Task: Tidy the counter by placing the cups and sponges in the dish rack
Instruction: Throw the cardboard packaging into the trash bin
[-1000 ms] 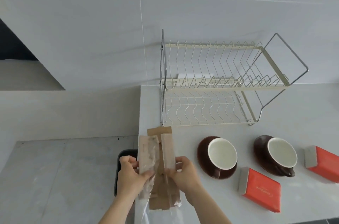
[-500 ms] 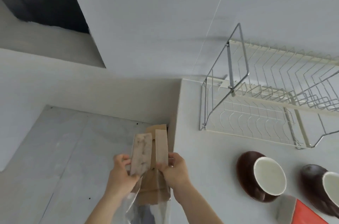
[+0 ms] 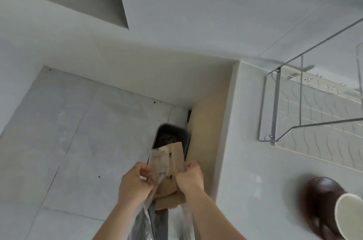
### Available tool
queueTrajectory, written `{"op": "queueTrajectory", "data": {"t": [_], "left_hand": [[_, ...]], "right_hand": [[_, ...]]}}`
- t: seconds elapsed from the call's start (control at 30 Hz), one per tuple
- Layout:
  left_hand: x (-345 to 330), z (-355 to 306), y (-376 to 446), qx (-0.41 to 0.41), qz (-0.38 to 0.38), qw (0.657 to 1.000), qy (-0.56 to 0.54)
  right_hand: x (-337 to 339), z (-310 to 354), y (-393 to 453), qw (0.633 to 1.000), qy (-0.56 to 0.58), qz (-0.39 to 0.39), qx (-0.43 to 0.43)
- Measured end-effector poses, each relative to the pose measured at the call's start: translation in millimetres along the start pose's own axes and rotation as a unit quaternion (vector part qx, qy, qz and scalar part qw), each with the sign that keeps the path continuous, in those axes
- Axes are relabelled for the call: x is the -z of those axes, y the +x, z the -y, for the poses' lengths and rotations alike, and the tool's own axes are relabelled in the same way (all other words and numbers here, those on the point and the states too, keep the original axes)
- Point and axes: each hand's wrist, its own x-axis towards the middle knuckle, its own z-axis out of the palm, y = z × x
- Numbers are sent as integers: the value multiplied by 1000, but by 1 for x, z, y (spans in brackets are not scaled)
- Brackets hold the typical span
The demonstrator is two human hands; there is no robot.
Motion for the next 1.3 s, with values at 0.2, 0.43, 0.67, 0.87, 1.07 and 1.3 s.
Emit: {"op": "queueTrajectory", "data": {"t": [0.2, 0.43, 0.67, 0.87, 1.07, 1.3], "left_hand": [[-29, 17, 57, -7, 56, 998, 26], [-73, 43, 126, 13, 128, 990, 50], [-111, 70, 173, 45, 161, 985, 47], [-133, 81, 206, -20, 174, 979, 106], [-123, 65, 214, -65, 121, 965, 223], [-84, 36, 185, -149, 116, 929, 319]], "right_hand": [[-32, -2, 63, 991, -134, -11, -20], [-75, -12, 134, 975, -216, -26, -41], [-100, -27, 193, 968, -243, -19, -61], [-108, -26, 224, 960, -278, 16, 4], [-92, -18, 210, 922, -376, -4, 87], [-76, -5, 170, 888, -436, 4, 143]]}}
